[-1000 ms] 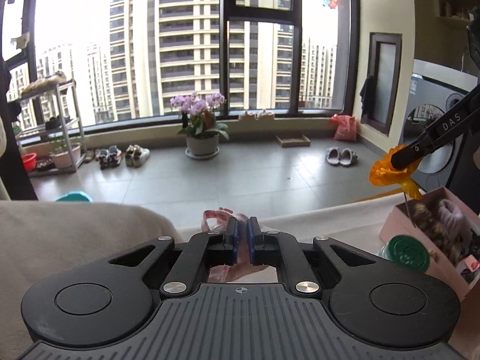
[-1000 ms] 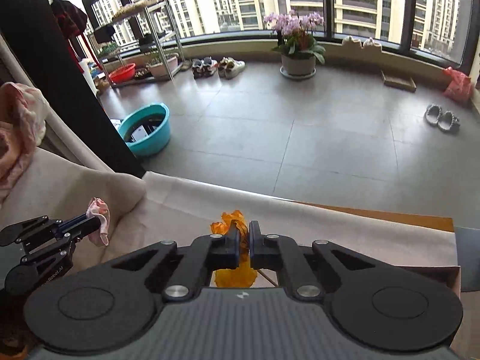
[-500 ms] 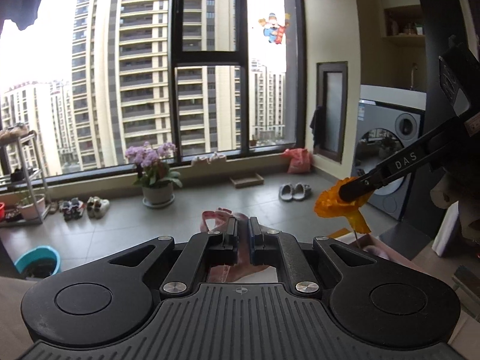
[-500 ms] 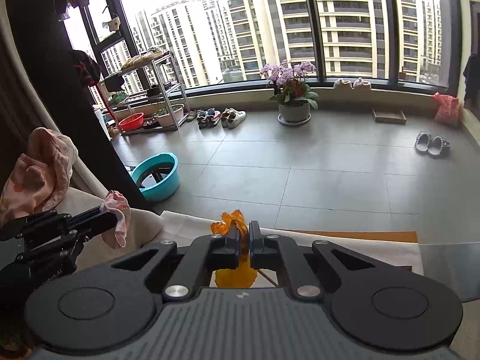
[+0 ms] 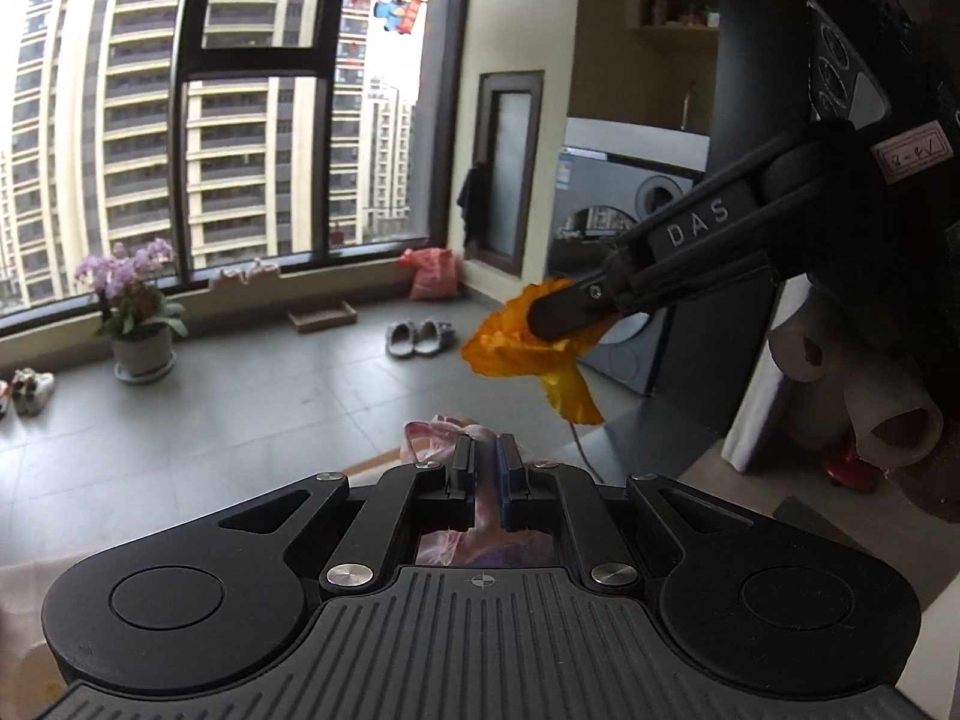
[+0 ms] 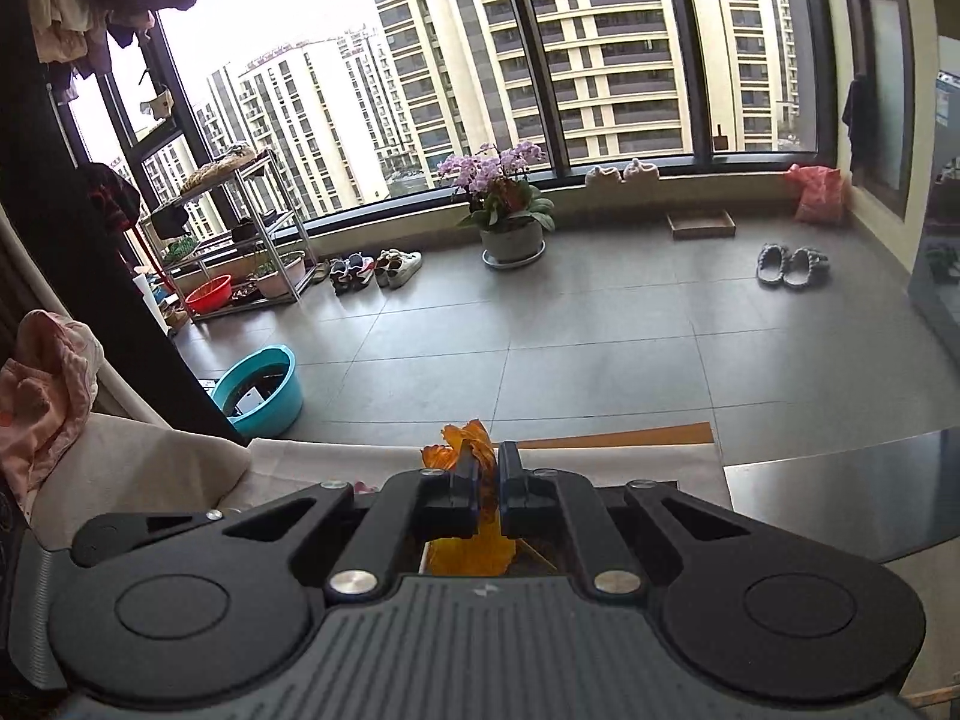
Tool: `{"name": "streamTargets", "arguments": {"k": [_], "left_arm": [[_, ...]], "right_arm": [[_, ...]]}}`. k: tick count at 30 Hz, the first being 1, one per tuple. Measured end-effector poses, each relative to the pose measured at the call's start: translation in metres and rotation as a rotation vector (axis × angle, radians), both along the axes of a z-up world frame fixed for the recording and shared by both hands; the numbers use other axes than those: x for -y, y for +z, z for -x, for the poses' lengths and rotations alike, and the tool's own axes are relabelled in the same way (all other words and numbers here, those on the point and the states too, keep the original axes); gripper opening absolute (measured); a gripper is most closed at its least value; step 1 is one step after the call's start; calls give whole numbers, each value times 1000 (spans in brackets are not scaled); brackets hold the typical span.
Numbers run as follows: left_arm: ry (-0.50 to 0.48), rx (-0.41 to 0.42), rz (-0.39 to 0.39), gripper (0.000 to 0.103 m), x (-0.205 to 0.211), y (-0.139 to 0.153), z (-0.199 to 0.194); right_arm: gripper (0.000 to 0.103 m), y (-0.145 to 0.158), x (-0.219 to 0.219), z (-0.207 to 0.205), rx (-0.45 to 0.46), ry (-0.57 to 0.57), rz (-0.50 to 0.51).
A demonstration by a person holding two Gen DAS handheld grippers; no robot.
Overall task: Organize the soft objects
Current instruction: 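Drop the pink cloth into the pink box with the left gripper while the right drops the flower in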
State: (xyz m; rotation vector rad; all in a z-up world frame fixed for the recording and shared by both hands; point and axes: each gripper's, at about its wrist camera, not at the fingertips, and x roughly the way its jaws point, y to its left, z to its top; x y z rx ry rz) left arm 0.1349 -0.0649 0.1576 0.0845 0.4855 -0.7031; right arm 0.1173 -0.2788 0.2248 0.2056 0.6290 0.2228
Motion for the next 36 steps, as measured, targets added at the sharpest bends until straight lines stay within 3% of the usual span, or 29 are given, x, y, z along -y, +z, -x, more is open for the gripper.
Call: {"name": "streamTargets", "arguments": {"k": [8,12,14,18,31,35,36], "left_arm": [[-65,-105,-29,10,18,-64,-23],[-77,-159,-55,14,15,-83,-33],[-61,-144,-90,14,13,-88,-33],[-46,-121,-112,15,10,-88,-27],[3,-163,35,17,-21,-89,-31],[12,-165,62,17,-37,-81,-22],[14,-162,66,17,-41,-80,-19]], "right_arm": [[6,-51,21,-27,-78,-17,-111],[6,-87,22,-41,-143,-27,-133],[6,-100,21,-46,-170,-29,-139],[6,-123,11,-51,-210,-24,-131],[7,-164,-11,-80,-301,3,-96],[12,-165,-9,-79,-316,-20,-115],[18,-161,-8,-76,-311,-24,-114]]}}
